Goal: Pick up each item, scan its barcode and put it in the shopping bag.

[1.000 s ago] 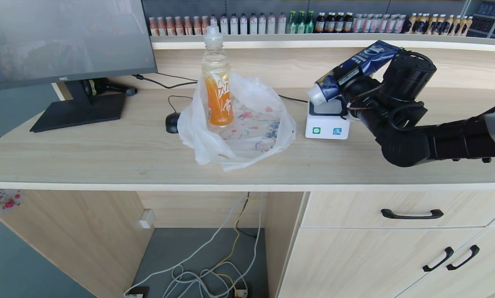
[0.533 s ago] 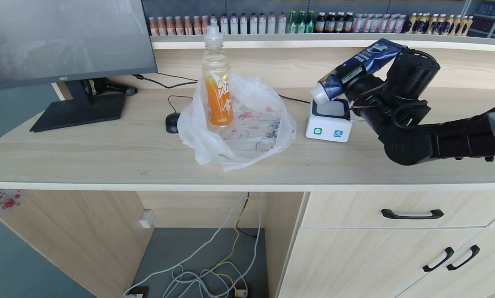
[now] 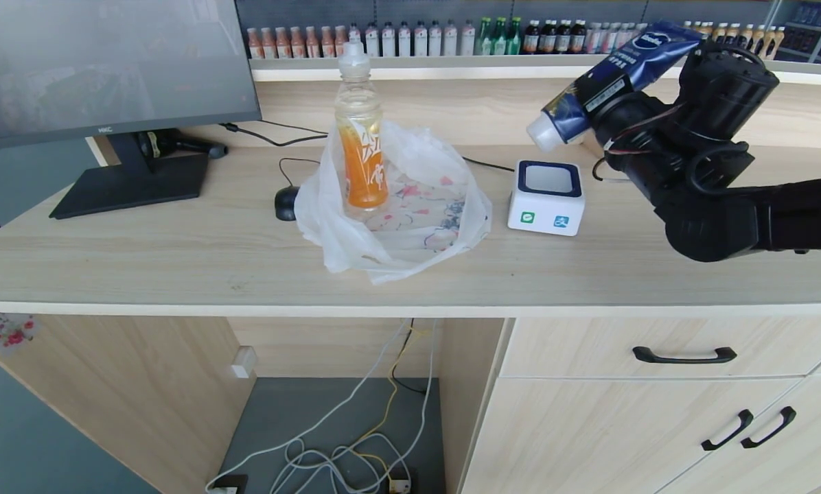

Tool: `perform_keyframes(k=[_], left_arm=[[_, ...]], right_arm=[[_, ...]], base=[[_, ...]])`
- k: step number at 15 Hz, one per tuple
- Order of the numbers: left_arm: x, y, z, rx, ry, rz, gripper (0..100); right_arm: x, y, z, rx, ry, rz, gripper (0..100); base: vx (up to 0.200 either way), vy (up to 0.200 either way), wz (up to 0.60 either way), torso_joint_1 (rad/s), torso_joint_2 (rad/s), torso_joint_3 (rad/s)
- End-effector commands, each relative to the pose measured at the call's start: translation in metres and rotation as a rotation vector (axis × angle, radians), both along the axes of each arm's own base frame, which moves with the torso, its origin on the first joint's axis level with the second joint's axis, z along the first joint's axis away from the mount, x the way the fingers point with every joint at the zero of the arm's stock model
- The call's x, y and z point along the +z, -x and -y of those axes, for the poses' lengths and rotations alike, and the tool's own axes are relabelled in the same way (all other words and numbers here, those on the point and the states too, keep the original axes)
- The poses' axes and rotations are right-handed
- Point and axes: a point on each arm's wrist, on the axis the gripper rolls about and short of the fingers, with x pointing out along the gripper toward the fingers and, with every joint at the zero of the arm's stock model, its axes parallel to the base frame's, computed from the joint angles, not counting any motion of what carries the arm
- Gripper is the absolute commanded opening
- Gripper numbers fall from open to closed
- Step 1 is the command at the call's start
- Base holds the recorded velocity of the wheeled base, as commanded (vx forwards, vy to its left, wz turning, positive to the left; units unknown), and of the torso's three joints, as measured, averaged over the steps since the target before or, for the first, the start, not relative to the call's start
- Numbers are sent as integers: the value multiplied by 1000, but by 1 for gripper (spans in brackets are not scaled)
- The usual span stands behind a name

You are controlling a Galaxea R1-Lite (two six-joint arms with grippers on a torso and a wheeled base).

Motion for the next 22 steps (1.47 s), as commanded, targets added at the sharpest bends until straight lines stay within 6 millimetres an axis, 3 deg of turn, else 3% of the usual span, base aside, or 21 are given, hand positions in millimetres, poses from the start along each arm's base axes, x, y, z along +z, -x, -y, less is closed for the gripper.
perform_keyframes(k=[1, 3, 5, 6, 10, 13, 15, 16, 18, 22], left_arm=[[0, 0, 0, 0, 0, 0, 0], [0, 0, 0, 0, 0, 0, 0], [0, 0, 0, 0, 0, 0, 0], [0, 0, 0, 0, 0, 0, 0], [0, 0, 0, 0, 0, 0, 0], [0, 0, 0, 0, 0, 0, 0], [0, 0, 0, 0, 0, 0, 0], [0, 0, 0, 0, -1, 0, 0], [0, 0, 0, 0, -10, 0, 0], [0, 0, 0, 0, -7, 0, 0]], right_arm=[[21, 24, -3, 7, 21, 47, 0], [23, 46, -7, 10, 83, 53, 0], [23, 51, -8, 9, 101, 59, 0], [14, 75, -14, -18, 223, 121, 0], [-6, 95, -19, -134, 429, 275, 0], [-38, 113, -29, -150, 541, 341, 0], [-59, 116, -28, -74, 642, 349, 0], [-60, 114, -25, -37, 695, 388, 0], [-59, 111, -19, -3, 769, 453, 0], [-49, 105, -17, -76, 757, 471, 0]], base=[[0, 0, 0, 0, 0, 0], [0, 0, 0, 0, 0, 0], [0, 0, 0, 0, 0, 0], [0, 0, 0, 0, 0, 0], [0, 0, 0, 0, 0, 0], [0, 0, 0, 0, 0, 0], [0, 0, 0, 0, 0, 0], [0, 0, 0, 0, 0, 0], [0, 0, 0, 0, 0, 0], [0, 0, 0, 0, 0, 0]])
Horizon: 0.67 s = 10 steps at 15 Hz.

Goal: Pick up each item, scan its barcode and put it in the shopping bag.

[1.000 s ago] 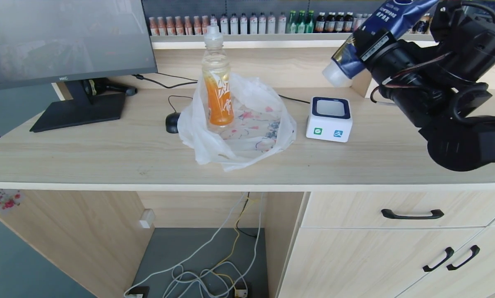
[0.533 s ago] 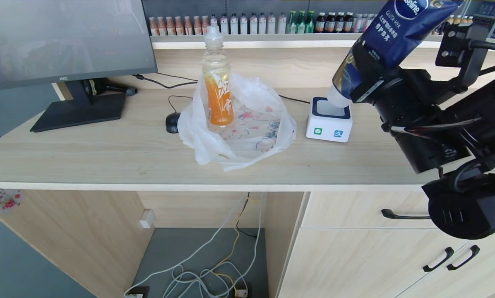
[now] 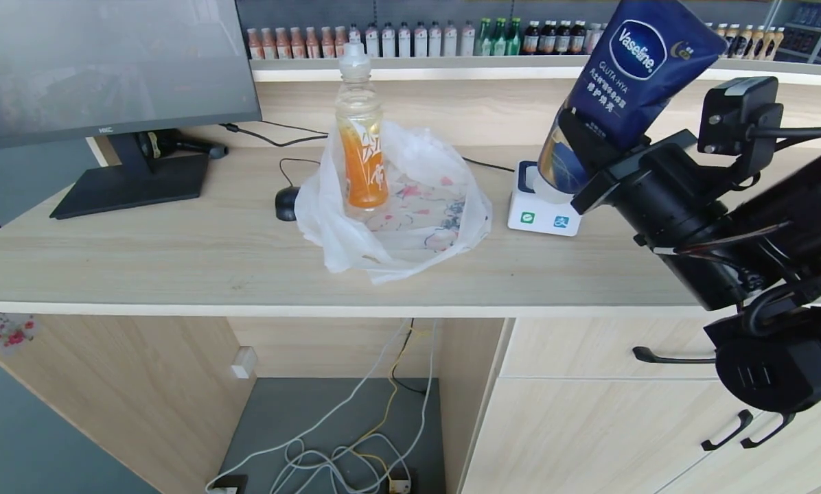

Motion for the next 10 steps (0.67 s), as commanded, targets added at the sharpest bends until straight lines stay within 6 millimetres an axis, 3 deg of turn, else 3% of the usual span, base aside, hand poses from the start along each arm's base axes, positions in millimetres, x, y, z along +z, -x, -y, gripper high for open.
perform_keyframes(k=[1, 3, 10], left_arm=[[0, 0, 0, 0, -1, 0, 0], [0, 0, 0, 0, -4, 0, 0], [0, 0, 0, 0, 2, 0, 0]], right_arm=[[-3, -2, 0, -25, -15, -18, 0], [-3, 2, 2, -33, -21, -27, 0], [-3, 1, 10, -59, -27, -34, 0]], base=[[0, 0, 0, 0, 0, 0], [0, 0, 0, 0, 0, 0], [0, 200, 0, 1, 2, 3]])
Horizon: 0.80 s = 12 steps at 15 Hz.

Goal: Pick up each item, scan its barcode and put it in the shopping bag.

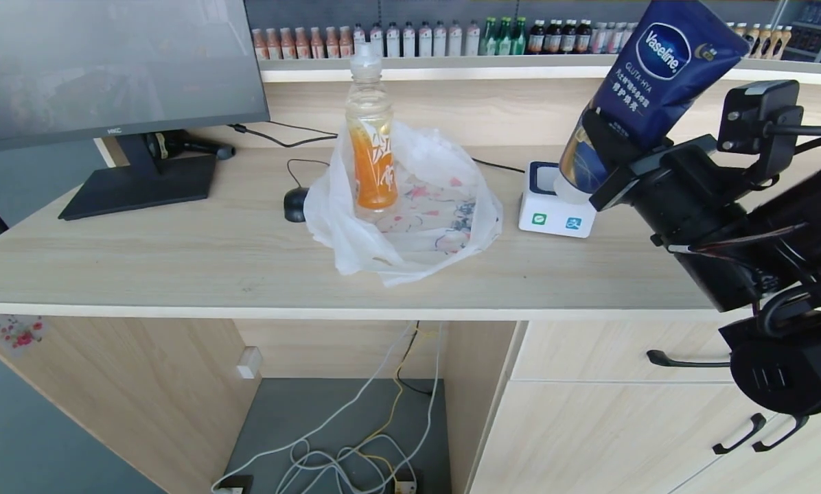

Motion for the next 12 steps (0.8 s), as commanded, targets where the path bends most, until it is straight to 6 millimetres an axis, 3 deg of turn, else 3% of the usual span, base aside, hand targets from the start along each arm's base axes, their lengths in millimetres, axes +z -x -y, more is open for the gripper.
perform_keyframes(k=[1, 10, 12], left_arm=[[0, 0, 0, 0, 0, 0, 0], [0, 0, 0, 0, -4, 0, 0], [0, 0, 0, 0, -3, 0, 0]], right_arm=[[0, 0, -1, 5, -1, -3, 0], [0, 0, -1, -3, -22, -12, 0], [1, 2, -3, 0, -14, -4, 0]], base=[[0, 200, 0, 2, 7, -7], [0, 200, 0, 3, 2, 3], [0, 0, 0, 0, 0, 0]])
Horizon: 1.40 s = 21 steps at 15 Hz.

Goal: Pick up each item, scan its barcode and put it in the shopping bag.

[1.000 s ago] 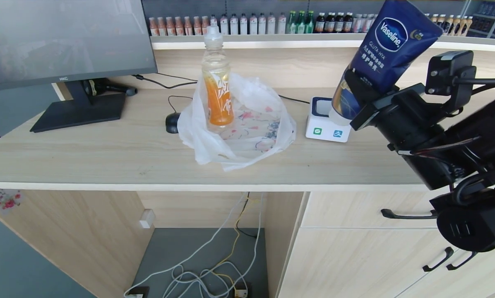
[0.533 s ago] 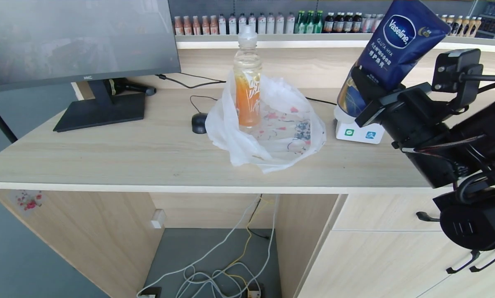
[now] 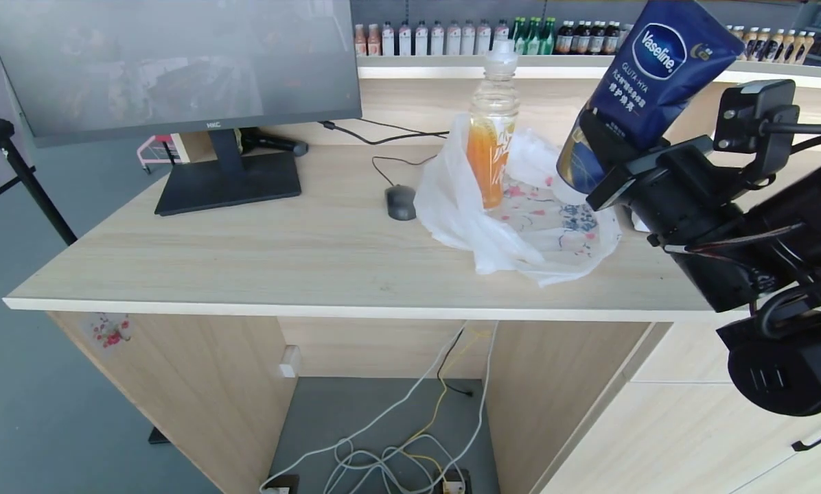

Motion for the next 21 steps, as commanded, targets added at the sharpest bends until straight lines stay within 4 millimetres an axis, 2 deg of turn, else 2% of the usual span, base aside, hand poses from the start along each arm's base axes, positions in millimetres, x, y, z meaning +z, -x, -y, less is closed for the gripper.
perform_keyframes(k=[1, 4, 7, 9, 14, 16, 18, 21], left_arm=[[0, 0, 0, 0, 0, 0, 0], [0, 0, 0, 0, 0, 0, 0], [0, 0, 0, 0, 0, 0, 0], [0, 0, 0, 0, 0, 0, 0], [0, 0, 0, 0, 0, 0, 0], [0, 0, 0, 0, 0, 0, 0], [0, 0, 0, 0, 0, 0, 0], [0, 0, 0, 0, 0, -1, 0]], right_arm=[[1, 3, -5, 19, 1, 4, 0], [11, 2, -5, 23, -12, 32, 0], [28, 5, -2, 23, 11, -46, 0], [49, -5, 3, 3, 18, -108, 0], [68, -38, 18, -45, 23, -268, 0], [66, -47, 21, -63, 29, -294, 0], [54, -58, 25, -82, 37, -328, 0], [44, -66, 23, -82, 43, -354, 0]], base=[[0, 0, 0, 0, 0, 0], [0, 0, 0, 0, 0, 0], [0, 0, 0, 0, 0, 0], [0, 0, 0, 0, 0, 0], [0, 0, 0, 0, 0, 0], [0, 0, 0, 0, 0, 0], [0, 0, 0, 0, 0, 0], [0, 0, 0, 0, 0, 0]])
